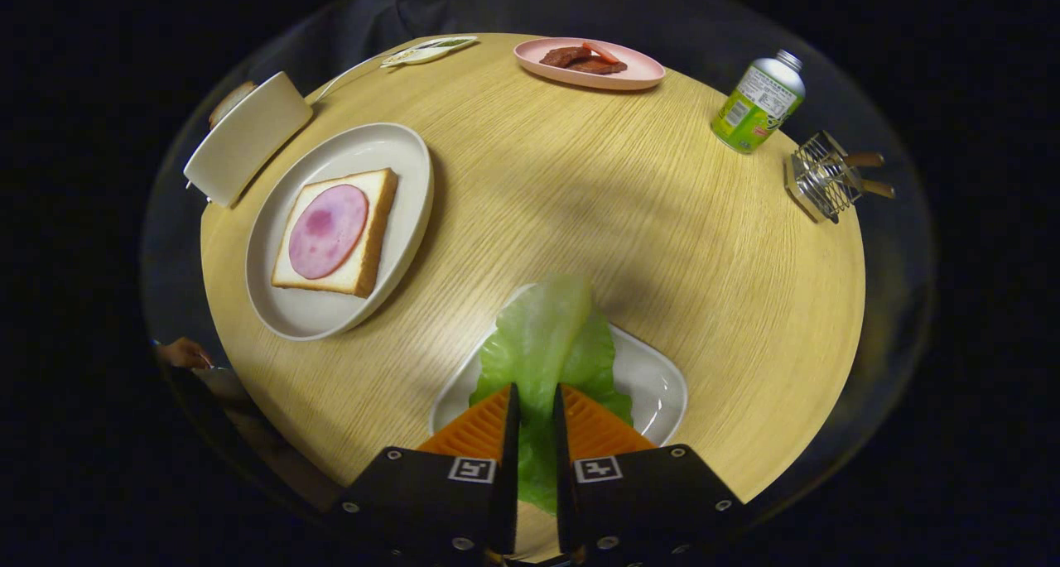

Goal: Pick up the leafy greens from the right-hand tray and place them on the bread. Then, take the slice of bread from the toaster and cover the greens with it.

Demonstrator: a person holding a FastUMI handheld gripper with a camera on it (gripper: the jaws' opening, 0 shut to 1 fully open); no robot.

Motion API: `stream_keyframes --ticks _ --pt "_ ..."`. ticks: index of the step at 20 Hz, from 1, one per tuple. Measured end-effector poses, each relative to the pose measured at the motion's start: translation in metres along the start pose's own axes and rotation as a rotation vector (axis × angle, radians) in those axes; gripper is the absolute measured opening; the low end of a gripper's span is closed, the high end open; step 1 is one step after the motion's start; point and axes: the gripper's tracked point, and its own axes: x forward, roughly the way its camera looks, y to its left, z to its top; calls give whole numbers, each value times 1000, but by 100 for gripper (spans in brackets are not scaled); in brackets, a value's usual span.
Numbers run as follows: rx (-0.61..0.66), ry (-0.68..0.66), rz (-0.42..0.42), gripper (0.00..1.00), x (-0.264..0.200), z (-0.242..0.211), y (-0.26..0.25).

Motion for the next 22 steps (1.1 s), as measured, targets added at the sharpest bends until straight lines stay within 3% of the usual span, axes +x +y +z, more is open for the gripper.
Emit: stream_keyframes --ticks 3,5,15,22 --pt "66 0 -19 6 -1 0 1" --pt "103 -11 -41 3 -4 -1 -2" --pt "191 -163 -48 1 -73 47 14" --pt "112 -220 7 2 -89 103 69"
